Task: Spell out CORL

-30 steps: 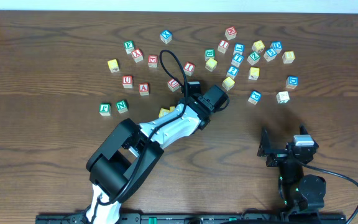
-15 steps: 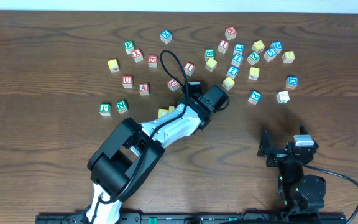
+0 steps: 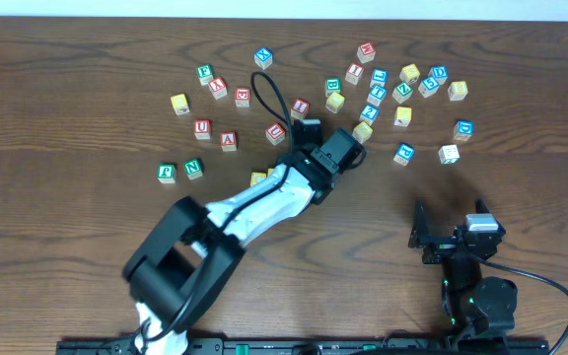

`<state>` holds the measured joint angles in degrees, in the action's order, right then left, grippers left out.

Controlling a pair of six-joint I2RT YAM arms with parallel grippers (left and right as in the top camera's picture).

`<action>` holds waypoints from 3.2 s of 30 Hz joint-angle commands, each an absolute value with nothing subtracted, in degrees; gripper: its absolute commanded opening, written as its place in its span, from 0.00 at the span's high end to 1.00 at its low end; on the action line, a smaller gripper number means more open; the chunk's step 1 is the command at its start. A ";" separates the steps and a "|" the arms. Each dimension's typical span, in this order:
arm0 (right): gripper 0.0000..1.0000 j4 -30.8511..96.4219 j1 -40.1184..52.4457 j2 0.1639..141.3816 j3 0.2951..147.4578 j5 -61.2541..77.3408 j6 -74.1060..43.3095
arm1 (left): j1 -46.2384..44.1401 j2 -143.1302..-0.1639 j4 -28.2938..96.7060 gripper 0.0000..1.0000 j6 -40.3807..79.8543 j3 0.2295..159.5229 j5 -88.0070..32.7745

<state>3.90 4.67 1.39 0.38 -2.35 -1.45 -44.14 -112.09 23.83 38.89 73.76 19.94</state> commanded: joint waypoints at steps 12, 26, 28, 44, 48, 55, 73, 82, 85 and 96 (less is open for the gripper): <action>0.01 4.10 4.38 1.41 0.32 -2.42 -1.21 | -41.67 -93.30 24.32 0.28 22.41 74.94 23.22; 0.01 4.08 4.38 1.41 0.32 -2.66 -1.19 | -21.85 -90.85 30.61 0.28 17.63 74.91 10.48; 0.01 4.08 4.38 1.41 0.32 -2.61 -1.23 | -21.54 -90.85 30.87 0.28 17.61 74.91 10.52; 0.01 2.46 4.36 18.65 15.11 -0.89 -4.40 | -21.54 -90.87 30.81 0.02 17.58 74.91 11.18; 0.01 11.66 4.38 44.69 35.68 1.37 -1.28 | -21.54 -90.87 30.70 0.02 17.58 74.91 11.18; 0.01 55.07 4.38 94.87 93.80 3.57 5.23 | -21.54 -90.87 30.81 0.02 17.58 74.91 11.20; 0.01 65.95 4.43 116.31 123.07 -0.58 9.72 | -21.54 -90.87 30.74 0.02 16.01 74.91 15.75; 0.01 76.69 4.43 129.27 135.17 -0.47 8.43 | -21.54 -90.87 30.79 0.02 15.00 74.91 15.77; 0.01 76.05 4.49 130.30 135.17 0.38 10.37 | -21.54 -90.87 30.81 0.02 15.00 74.91 16.16; 0.05 65.41 4.49 132.53 135.15 -2.68 6.50 | -21.54 -90.87 30.79 0.02 12.67 74.91 16.21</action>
